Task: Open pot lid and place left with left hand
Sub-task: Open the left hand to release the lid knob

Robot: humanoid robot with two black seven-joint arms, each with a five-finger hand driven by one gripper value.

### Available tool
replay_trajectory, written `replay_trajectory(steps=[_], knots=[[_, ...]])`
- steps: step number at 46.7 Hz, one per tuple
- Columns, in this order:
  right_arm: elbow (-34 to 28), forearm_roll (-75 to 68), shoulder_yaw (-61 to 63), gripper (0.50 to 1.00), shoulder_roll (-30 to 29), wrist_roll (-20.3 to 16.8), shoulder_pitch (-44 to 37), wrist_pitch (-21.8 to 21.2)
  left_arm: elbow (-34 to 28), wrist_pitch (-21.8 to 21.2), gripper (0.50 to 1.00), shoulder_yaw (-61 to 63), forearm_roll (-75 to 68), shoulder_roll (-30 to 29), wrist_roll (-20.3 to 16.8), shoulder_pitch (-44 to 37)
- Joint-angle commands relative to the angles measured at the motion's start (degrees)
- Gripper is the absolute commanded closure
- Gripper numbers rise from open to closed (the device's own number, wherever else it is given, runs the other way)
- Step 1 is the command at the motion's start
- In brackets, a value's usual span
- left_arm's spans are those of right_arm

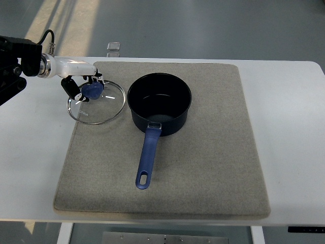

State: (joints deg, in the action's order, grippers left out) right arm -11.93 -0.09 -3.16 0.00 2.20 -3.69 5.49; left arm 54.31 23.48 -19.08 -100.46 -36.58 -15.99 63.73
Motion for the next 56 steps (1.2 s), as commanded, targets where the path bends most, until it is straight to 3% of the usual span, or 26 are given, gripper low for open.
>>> replay_trajectory(steps=[1, 5, 9, 22, 30, 37, 41, 50, 56], knots=[[-0.03, 0.0, 0.0, 0.585, 0.0, 0.0, 0.0, -0.04, -0.08, -0.01, 0.712, -0.08, 0.18, -0.07, -0.01, -0.1], [-0.03, 0.0, 0.0, 0.585, 0.0, 0.0, 0.0, -0.04, -0.25, -0.63, 0.581, -0.26, 0.61, 0.02, -0.01, -0.1], [0.06, 0.0, 0.0, 0.585, 0.0, 0.0, 0.0, -0.04, -0.34, -0.63, 0.512, -0.26, 2.98, 0.02, -0.01, -0.1], [0.06, 0.0, 0.0, 0.585, 0.0, 0.0, 0.0, -0.04, -3.33, -1.77, 0.51, -0.44, 22.04, -0.07, -0.01, -0.1], [-0.03, 0.0, 0.0, 0.585, 0.0, 0.0, 0.0, -0.04, -8.51, -7.65, 0.51, -0.35, 42.52, 1.07, -0.01, -0.79], [-0.03, 0.0, 0.0, 0.585, 0.0, 0.0, 0.0, -0.04, -9.83, -14.24, 0.508, -1.05, 57.46, 2.74, -0.27, -3.61], [-0.03, 0.0, 0.0, 0.585, 0.0, 0.0, 0.0, -0.04, -10.71, -15.83, 0.508, -1.05, 66.08, 4.41, -0.27, -4.66], [0.06, 0.0, 0.0, 0.585, 0.0, 0.0, 0.0, 0.05, -13.61, -13.73, 0.506, -1.14, 82.6, 7.58, -0.1, -6.16], [0.06, 0.0, 0.09, 0.585, 0.0, 0.0, 0.0, -0.04, -14.84, -4.86, 0.506, -1.14, 91.66, 7.05, 0.17, -6.25]])
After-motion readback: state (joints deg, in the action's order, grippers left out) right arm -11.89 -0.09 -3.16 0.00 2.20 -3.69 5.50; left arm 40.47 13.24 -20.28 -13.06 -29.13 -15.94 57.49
